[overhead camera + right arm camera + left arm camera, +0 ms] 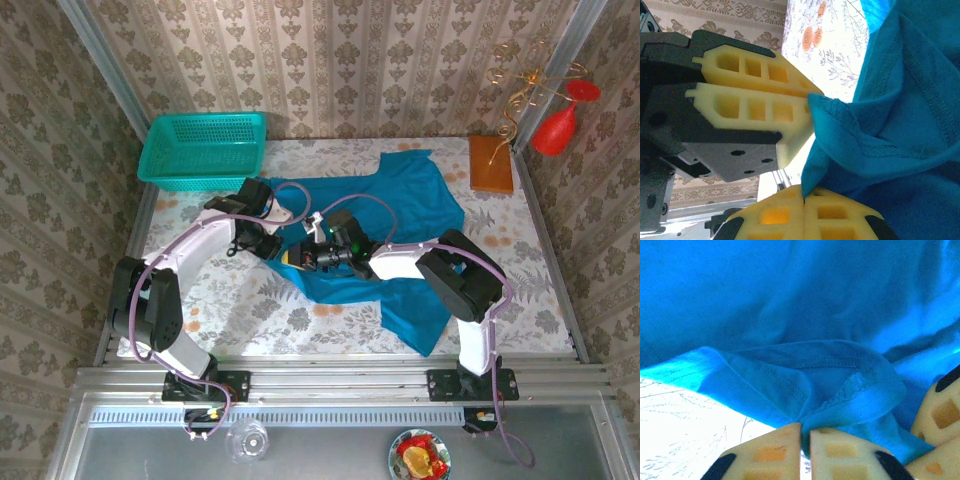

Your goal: Fold the inside-out t-shirt

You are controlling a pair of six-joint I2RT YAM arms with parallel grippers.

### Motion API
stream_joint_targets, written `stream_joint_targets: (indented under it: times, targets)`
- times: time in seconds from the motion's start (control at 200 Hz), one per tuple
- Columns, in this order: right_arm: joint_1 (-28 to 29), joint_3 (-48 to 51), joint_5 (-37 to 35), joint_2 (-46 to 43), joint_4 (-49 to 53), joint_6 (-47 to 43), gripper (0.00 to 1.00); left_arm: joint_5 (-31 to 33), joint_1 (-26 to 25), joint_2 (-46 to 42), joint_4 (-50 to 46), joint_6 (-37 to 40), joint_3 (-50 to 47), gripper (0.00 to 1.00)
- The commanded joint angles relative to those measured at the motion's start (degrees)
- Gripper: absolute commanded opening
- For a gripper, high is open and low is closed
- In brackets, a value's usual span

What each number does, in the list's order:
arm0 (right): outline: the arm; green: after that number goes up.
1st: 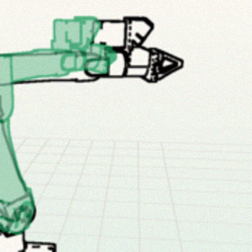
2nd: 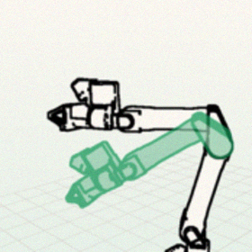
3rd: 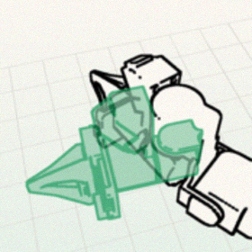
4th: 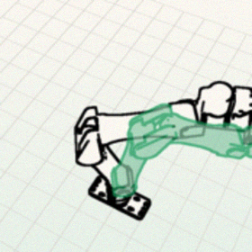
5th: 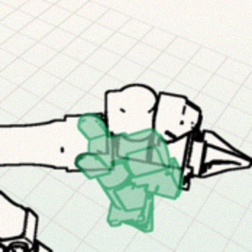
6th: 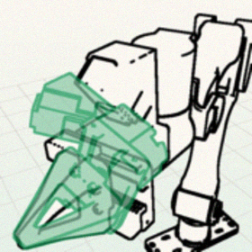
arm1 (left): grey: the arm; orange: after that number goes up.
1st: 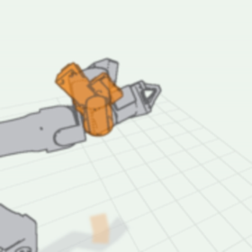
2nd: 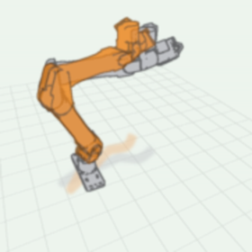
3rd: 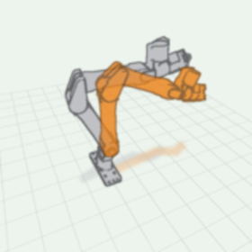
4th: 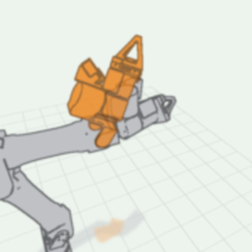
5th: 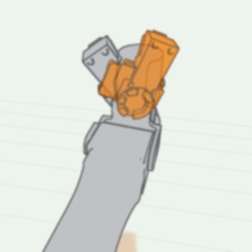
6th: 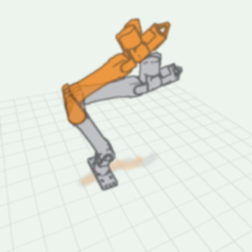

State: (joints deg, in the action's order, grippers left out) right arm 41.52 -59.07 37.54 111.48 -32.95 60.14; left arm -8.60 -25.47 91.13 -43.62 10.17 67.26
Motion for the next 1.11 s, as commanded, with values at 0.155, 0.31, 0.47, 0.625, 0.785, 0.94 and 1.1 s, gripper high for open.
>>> stream_joint_targets:
  times: [0.155,0.31,0.47,0.625,0.785,0.94,1.1]
  targets:
    - [0.3,-1.9,-1.1,-1.9,3.1,-2.8,0.00,-1.2,0.6,-4.2,-1.9,-0.6,1.2,0.00]
    - [0.3,-2.0,-1.6,-2.3,5.8,-4.5,0.00,-1.1,1.7,-9.0,-7.1,-0.1,0.7,0.00]
    - [0.3,-2.2,-2.0,-2.3,8.5,-6.8,0.00,-5.6,5.3,-14.2,-9.9,0.0,-1.8,0.00]
    - [0.6,-3.0,-1.3,-1.7,12.1,-10.4,0.00,-11.4,9.1,-17.2,-11.0,-0.2,-3.6,0.00]
    - [2.6,-5.5,-0.3,-1.5,17.5,-16.0,0.00,-15.1,13.7,-18.4,-12.3,-2.3,-4.3,0.00]
    - [7.9,-11.6,1.9,1.0,26.7,-23.5,0.00,-10.2,16.7,-19.4,-14.1,-9.6,-4.5,0.20]
    - [14.0,-20.4,4.6,6.6,40.1,-32.0,0.12,-2.7,17.9,-24.5,-14.9,-16.1,-3.6,0.34]
